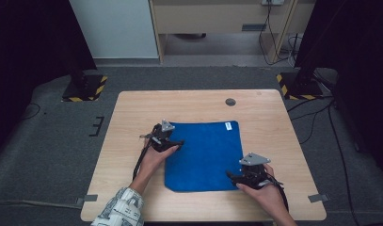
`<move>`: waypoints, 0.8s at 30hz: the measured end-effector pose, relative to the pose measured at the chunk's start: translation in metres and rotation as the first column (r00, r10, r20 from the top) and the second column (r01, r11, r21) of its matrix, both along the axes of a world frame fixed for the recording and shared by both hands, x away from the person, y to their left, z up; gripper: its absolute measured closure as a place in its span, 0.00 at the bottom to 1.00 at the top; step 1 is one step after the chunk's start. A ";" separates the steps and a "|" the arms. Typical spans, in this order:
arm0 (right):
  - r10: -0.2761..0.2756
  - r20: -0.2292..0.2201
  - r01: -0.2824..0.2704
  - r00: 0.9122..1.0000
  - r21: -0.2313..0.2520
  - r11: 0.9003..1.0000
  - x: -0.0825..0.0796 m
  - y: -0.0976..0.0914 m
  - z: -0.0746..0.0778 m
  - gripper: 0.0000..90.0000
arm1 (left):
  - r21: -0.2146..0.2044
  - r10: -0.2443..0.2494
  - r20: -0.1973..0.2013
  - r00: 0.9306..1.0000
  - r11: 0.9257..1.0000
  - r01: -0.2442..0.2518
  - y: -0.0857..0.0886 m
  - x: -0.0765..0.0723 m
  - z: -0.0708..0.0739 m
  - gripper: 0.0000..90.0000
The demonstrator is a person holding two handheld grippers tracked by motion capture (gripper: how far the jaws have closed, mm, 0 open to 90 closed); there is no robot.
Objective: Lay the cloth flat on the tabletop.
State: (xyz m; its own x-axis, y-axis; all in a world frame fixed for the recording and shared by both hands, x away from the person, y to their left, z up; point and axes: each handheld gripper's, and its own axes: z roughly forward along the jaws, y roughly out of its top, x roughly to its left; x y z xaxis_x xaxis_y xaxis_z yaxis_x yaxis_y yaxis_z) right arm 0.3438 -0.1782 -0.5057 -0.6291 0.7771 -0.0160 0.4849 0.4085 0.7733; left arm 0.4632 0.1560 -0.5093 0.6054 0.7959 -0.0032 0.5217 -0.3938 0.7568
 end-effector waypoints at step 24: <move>0.176 -0.027 -0.174 0.984 0.061 0.983 0.023 0.065 0.007 0.24 | -0.087 0.054 -0.006 0.999 0.995 -0.054 0.056 -0.021 0.013 0.10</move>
